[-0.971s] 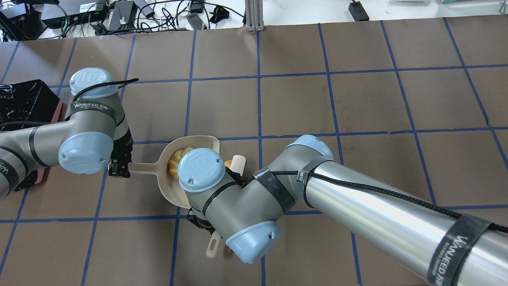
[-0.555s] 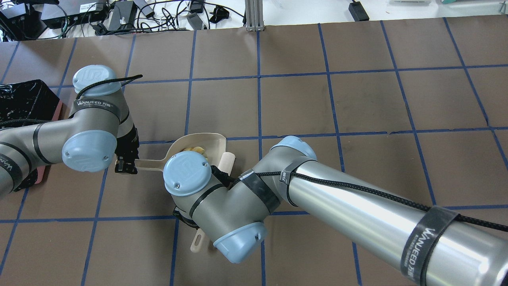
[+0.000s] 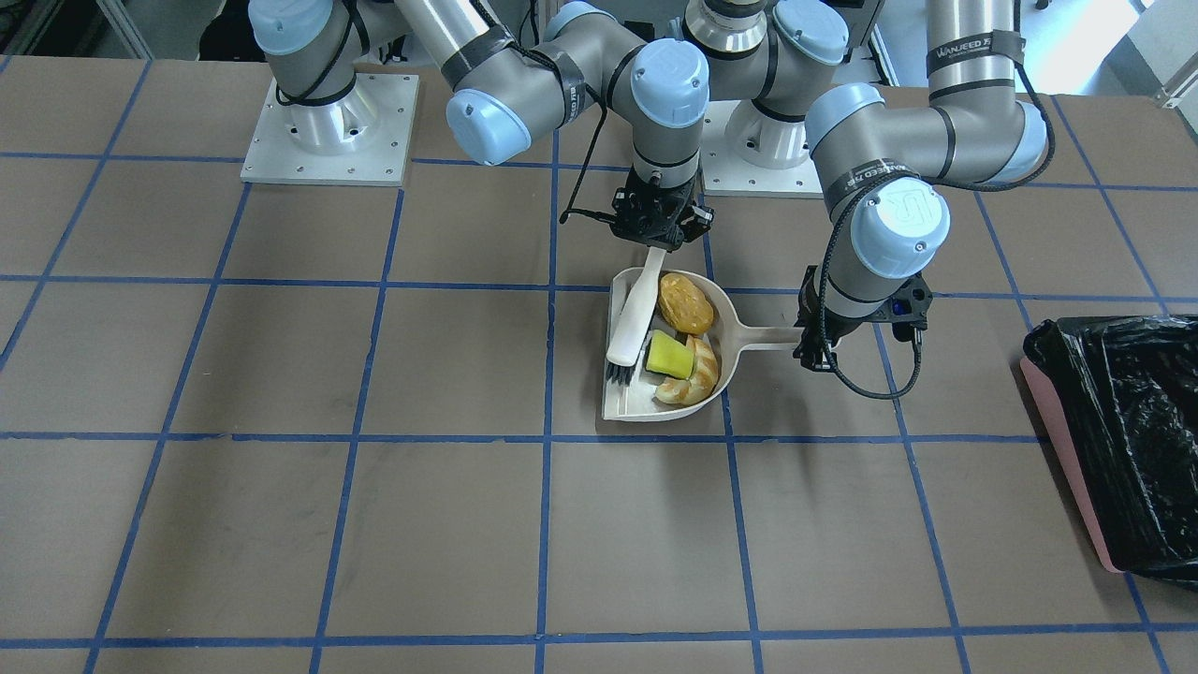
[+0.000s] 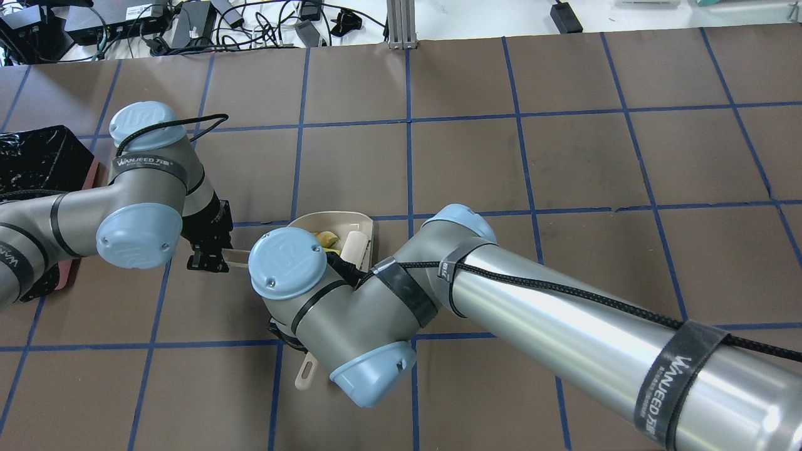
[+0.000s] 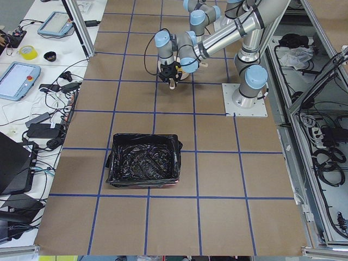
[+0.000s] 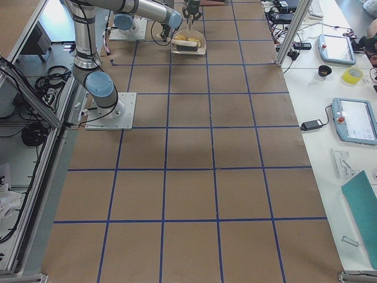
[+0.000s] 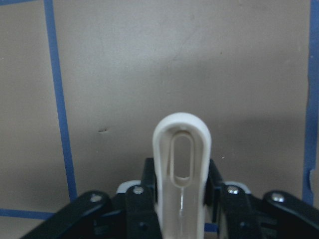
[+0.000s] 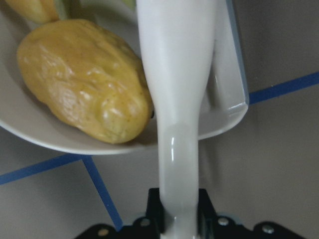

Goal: Sweep and dump trash into bin
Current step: 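Carry the dustpan toward the black bin while the right gripper returns the brush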

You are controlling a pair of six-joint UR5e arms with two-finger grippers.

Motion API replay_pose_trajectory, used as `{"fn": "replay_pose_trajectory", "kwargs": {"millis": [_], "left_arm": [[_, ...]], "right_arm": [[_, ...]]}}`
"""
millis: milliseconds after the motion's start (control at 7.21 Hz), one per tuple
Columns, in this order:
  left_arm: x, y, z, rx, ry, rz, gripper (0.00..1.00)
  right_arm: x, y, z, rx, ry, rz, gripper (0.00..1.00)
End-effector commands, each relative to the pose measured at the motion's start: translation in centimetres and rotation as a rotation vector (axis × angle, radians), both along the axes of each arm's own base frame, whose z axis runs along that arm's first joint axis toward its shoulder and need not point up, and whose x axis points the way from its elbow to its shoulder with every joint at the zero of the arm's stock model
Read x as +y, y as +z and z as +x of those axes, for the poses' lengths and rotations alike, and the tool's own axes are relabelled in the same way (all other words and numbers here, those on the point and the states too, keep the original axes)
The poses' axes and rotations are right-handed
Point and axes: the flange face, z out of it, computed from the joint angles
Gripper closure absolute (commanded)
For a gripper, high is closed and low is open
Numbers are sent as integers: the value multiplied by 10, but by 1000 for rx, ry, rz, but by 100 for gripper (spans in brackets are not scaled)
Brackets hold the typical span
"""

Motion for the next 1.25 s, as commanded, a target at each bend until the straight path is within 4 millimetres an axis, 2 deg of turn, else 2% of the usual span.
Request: {"fn": "replay_pose_trajectory", "kwargs": {"millis": [0, 139, 277, 416, 555, 693, 832, 1109], "left_arm": [[-3, -8, 14, 63, -70, 24, 100], [-4, -13, 22, 68, -65, 36, 100], [-8, -12, 27, 70, -63, 22, 100], [-24, 3, 38, 90, -50, -18, 100], [-47, 28, 52, 104, -34, -82, 100], [-70, 49, 69, 107, -21, -116, 100], [-86, 59, 85, 105, -24, -116, 100], [-99, 64, 129, 138, -17, -132, 100]], "right_arm": [[-10, 7, -17, 34, 10, 25, 100], [-21, 23, -35, 36, 14, 29, 100], [-35, 44, -66, 45, 39, 55, 100], [-48, 61, -95, 48, 65, 77, 100], [-57, 78, -119, 42, 90, 74, 100], [-75, 76, -151, 110, 166, 75, 100], [-101, 77, -185, 120, 193, 74, 100], [-147, 77, -256, 82, 239, 72, 100]]}}
